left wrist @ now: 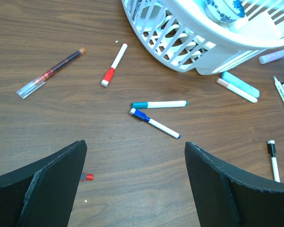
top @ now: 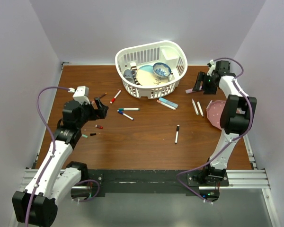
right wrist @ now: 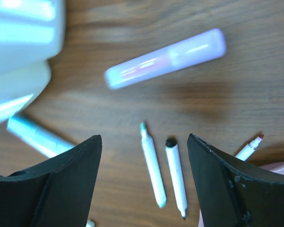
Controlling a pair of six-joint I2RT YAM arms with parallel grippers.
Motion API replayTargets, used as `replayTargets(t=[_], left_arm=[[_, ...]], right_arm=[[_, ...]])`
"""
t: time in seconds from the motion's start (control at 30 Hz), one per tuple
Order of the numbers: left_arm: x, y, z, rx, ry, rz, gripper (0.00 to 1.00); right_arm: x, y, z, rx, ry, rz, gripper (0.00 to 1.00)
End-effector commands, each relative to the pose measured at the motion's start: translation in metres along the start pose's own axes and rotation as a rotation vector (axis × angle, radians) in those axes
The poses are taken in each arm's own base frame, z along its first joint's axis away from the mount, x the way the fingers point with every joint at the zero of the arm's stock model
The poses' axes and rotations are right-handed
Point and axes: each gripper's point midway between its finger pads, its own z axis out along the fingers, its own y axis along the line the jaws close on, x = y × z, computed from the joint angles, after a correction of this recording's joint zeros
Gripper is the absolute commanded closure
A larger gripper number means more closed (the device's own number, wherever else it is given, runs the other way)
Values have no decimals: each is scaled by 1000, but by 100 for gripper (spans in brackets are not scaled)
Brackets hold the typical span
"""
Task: Open the pen caps
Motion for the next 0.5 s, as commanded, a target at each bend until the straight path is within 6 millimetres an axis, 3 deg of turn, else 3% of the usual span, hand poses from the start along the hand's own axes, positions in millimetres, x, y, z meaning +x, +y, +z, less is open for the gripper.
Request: replayTargets(t=[0.0, 0.23, 0.47], left_arm=[[-6, 10, 4, -39, -25, 26, 10], [-3, 15, 7, -67, -12, 24, 10], [0, 17, 9, -74, 2, 22, 10]], right_arm=[[-34, -7, 12, 171, -98, 158, 18], [-37, -7, 44, 303, -108, 230, 2], [-22, -9, 67, 370, -79, 288, 5]])
